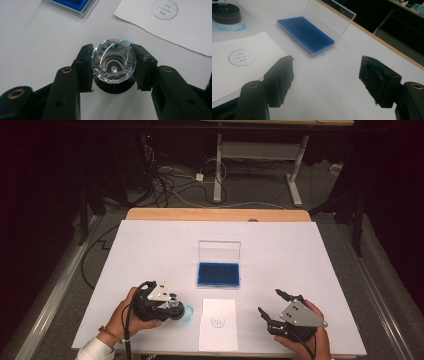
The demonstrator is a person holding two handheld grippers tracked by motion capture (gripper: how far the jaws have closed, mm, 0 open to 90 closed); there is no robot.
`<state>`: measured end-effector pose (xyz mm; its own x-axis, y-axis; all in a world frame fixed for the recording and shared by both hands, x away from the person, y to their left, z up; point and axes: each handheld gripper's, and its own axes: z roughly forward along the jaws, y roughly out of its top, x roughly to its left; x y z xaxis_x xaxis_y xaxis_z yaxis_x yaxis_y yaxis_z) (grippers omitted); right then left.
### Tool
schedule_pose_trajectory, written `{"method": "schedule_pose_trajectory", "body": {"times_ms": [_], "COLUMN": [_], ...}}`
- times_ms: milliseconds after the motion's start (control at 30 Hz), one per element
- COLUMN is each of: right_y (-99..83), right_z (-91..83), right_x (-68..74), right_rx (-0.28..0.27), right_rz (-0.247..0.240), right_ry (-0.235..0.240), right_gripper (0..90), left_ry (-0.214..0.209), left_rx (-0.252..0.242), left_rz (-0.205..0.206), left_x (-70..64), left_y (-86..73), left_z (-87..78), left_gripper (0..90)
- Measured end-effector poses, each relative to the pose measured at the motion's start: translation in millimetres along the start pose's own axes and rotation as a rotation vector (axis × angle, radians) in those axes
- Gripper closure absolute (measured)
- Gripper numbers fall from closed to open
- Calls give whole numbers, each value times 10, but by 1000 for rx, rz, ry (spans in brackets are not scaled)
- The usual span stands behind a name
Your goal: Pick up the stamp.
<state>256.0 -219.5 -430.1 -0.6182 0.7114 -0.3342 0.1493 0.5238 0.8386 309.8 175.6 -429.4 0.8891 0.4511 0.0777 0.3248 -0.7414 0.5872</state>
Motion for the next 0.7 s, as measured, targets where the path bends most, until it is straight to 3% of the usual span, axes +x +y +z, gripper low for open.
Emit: {"method": "schedule_pose_trajectory", "body": {"times_ms": [700], "right_y": [-1], "right_z": [15], "right_x": [-3], "right_rx": [7], "right_rz": [-7], "right_ry": [7], "right_gripper": [270], "left_ry": [39], "left_rx": [-33], "left_rz": [12], "left_x": [-12], "left_y": [-60], "left_z": [-92], "left_gripper": [546]}}
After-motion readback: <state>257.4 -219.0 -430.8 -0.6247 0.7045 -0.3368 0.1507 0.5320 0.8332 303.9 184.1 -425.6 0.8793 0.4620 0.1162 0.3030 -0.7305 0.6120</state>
